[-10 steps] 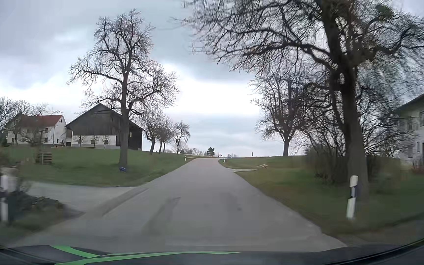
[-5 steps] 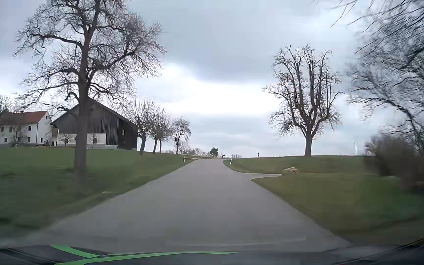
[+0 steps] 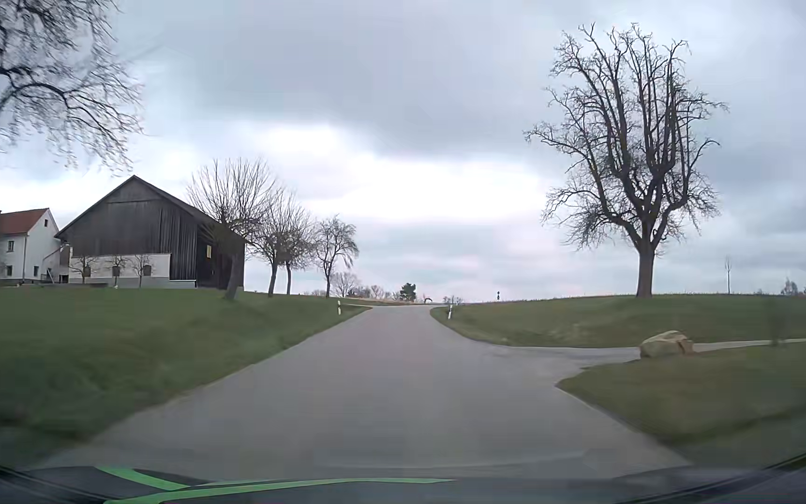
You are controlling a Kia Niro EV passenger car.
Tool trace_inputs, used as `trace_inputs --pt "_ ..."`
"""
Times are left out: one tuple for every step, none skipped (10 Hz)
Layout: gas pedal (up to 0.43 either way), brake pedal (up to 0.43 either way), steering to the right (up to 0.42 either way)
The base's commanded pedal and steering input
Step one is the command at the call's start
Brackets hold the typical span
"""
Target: Follow the waypoints while adhering to traffic rules and regulations
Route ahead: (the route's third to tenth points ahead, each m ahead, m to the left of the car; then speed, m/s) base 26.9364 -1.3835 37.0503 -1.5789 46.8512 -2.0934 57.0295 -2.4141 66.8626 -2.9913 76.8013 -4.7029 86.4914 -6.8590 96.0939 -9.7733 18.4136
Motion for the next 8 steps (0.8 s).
trace_inputs --pt "0.150 0.000 0.008" --pt "0.150 0.000 0.006" --pt "0.150 0.000 0.004" --pt "0.150 0.000 0.003" --pt "0.150 0.000 0.002" --pt "0.150 0.000 0.002" --pt "0.150 0.000 0.002" --pt "0.150 0.000 0.002"
